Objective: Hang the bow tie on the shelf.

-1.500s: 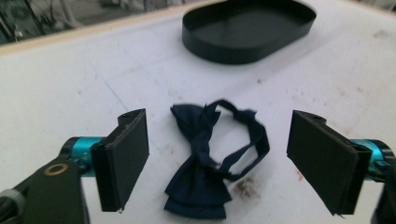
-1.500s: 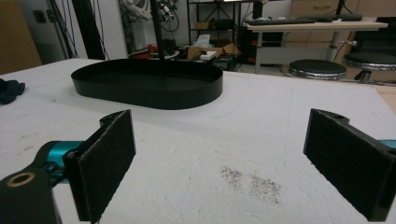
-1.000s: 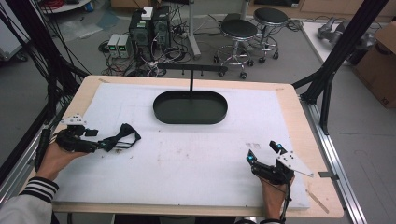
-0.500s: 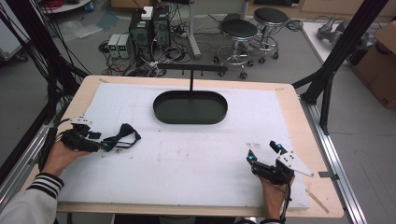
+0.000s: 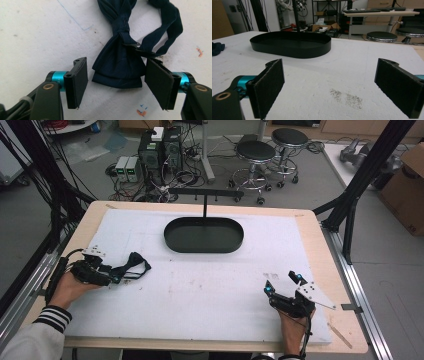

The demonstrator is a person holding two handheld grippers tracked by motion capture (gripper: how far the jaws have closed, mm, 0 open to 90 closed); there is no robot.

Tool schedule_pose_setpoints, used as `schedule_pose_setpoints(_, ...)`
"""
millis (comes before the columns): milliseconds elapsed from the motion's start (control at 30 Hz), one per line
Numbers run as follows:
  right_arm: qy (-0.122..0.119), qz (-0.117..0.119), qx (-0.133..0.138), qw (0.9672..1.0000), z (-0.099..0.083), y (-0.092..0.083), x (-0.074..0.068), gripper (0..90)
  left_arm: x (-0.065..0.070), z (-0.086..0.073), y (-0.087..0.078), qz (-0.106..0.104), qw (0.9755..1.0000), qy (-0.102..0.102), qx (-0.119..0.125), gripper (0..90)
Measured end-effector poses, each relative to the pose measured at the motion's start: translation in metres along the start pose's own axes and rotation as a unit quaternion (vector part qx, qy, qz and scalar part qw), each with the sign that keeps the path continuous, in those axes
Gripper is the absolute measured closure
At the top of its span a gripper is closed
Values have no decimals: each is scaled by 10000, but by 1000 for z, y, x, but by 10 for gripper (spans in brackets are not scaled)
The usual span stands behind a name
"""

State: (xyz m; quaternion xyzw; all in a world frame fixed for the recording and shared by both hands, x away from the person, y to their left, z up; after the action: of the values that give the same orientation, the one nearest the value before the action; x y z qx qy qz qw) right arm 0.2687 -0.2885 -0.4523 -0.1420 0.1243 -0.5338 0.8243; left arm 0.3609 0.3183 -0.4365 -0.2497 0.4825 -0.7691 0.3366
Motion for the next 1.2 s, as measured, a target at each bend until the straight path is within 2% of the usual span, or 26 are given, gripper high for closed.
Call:
schedule_pose_setpoints(267,25,9,-7,10000,0,0,0,81,5,2,1,182,9998,32,-74,353)
schedule_pose_setpoints(333,40,8,-15,10000,0,0,0,81,5,3,1,258,9996,-14,-85,385)
schedule_pose_setpoints(400,38,7,-14,10000,0,0,0,80,4,3,0,274,9996,-61,-79,454)
schedule_pose_setpoints(533,44,9,-20,10000,0,0,0,81,6,6,0,381,9991,-27,-186,465)
schedule_pose_setpoints(567,27,1,-11,10000,0,0,0,81,7,7,0,377,9991,-13,-208,496)
schedule_pose_setpoints(767,12,10,-4,10000,0,0,0,81,7,8,-2,347,9992,-61,-214,549)
schedule_pose_setpoints(867,17,6,-14,10000,0,0,0,81,7,11,-4,316,9989,-102,-330,604)
schedule_pose_setpoints(933,14,4,-16,10000,0,0,0,81,7,15,-5,306,9983,-89,-489,607)
schedule_pose_setpoints(967,14,4,-16,10000,0,0,0,81,7,15,-5,306,9983,-89,-489,592)
schedule_pose_setpoints(1033,28,1,-21,10000,0,0,0,81,7,18,-3,293,9975,-170,-620,491)
schedule_pose_setpoints(1100,25,0,-22,10000,0,0,0,81,7,18,-2,288,9973,-137,-654,491)
schedule_pose_setpoints(1200,26,-1,-24,10000,0,0,0,81,7,19,-2,243,9975,-86,-661,559)
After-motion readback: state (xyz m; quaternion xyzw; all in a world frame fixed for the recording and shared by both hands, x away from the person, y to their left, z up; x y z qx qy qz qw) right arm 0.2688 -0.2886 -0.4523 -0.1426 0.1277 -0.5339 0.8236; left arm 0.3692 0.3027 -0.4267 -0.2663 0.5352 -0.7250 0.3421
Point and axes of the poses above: each handheld gripper's, and its own axes: y roughly forward along the jaws, z roughly out of its top, x roughly to its right, the point moved 1 cm from there along y, roughly forward along the jaws, and after that the axes turned 13 degrees about -x, right-handed, at the moved point
